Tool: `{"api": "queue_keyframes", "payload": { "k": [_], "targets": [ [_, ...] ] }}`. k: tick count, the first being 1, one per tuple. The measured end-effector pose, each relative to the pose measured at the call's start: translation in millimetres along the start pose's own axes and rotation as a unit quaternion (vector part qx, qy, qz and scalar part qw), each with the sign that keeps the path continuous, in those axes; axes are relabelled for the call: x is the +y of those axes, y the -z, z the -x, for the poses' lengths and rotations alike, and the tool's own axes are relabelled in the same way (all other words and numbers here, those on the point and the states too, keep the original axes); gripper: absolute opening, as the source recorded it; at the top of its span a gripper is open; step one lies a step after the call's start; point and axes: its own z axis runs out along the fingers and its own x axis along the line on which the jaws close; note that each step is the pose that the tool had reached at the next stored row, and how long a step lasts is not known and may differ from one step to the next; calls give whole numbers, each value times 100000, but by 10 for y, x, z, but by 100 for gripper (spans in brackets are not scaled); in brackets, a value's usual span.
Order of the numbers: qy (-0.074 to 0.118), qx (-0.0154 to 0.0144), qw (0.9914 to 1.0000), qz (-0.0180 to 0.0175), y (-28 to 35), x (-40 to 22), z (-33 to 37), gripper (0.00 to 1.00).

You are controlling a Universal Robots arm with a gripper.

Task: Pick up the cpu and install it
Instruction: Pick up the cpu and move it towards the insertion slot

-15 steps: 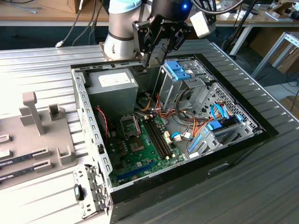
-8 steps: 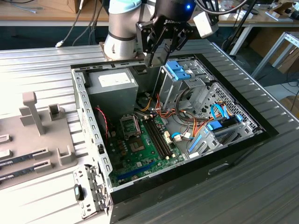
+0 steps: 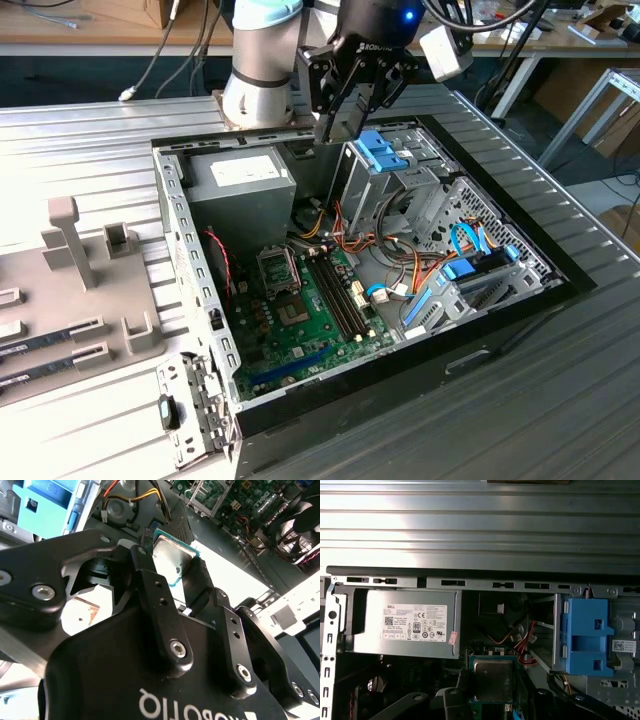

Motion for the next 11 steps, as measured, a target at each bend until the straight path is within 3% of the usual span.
{"api": "queue_keyframes", "payload": {
  "k": [11],
  "targets": [
    [-1,-2,100000,-2,-2,-4,115,47]
  ]
}}
